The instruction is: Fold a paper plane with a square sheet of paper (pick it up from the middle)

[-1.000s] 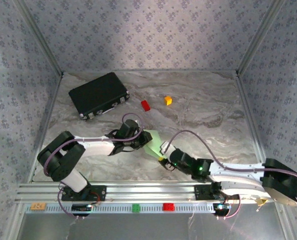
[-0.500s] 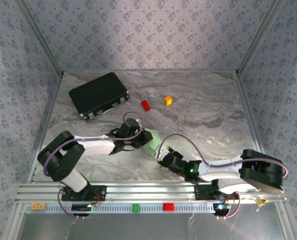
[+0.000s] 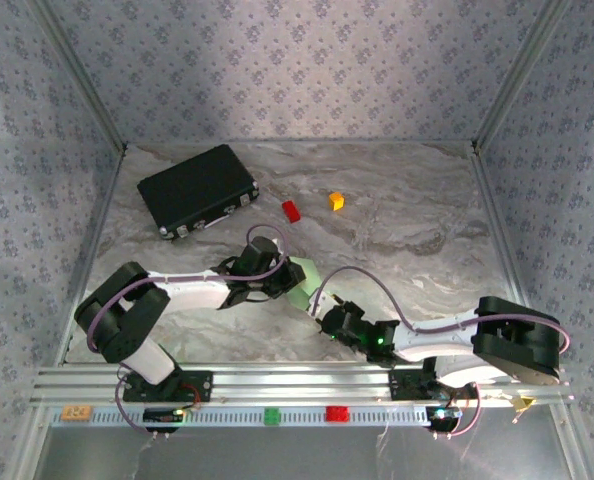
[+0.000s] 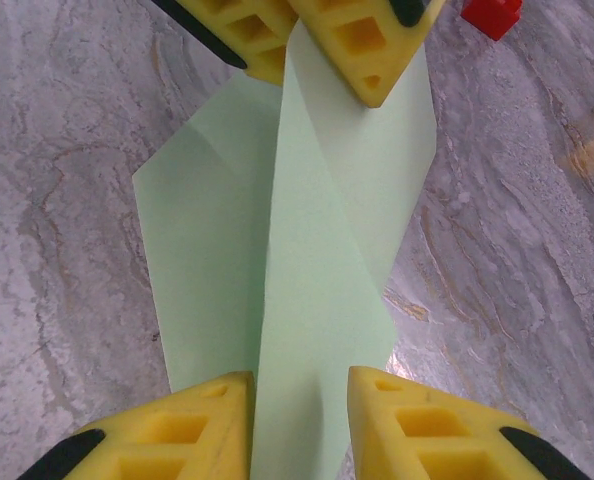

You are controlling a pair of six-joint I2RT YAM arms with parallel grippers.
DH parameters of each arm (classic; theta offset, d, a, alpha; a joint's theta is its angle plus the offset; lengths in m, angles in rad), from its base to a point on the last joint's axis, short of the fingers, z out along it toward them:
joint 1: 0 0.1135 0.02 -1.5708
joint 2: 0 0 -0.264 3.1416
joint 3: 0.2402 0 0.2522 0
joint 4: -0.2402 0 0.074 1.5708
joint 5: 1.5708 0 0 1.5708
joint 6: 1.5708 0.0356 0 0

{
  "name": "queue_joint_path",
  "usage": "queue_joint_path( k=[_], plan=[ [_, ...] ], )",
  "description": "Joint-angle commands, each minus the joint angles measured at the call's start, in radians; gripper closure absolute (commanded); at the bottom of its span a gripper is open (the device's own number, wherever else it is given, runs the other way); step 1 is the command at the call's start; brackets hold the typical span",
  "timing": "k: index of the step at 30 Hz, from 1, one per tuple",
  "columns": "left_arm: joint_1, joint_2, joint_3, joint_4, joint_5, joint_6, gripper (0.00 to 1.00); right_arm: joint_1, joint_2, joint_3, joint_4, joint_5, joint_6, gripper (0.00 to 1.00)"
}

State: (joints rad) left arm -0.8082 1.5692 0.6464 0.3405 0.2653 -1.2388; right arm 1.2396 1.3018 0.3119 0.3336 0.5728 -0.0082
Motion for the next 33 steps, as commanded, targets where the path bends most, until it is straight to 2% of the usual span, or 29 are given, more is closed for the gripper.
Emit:
queue_joint_path(
  k=[1,13,17,24,33],
  plan=[
    [-0.002,0.003,0.032,-0.006,0.012,0.022,0.91,0.004,0.003,-0.006,0.006,0.013,0.027,0.67],
    [-0.002,-0.002,0.03,-0.006,0.014,0.023,0.96,-0.002,0.036,-0.005,0.042,0.034,0.008,0.64],
    [-0.003,-0.001,0.029,-0.007,0.015,0.024,0.96,-0.004,0.04,-0.004,0.044,0.036,0.008,0.66],
    [-0.002,-0.001,0.032,-0.009,0.017,0.024,0.96,-0.01,0.033,-0.005,0.039,0.03,0.023,0.78],
    [-0.003,0.0,0.032,-0.01,0.017,0.024,0.96,-0.023,0.036,-0.005,0.031,0.014,0.036,0.78]
  ],
)
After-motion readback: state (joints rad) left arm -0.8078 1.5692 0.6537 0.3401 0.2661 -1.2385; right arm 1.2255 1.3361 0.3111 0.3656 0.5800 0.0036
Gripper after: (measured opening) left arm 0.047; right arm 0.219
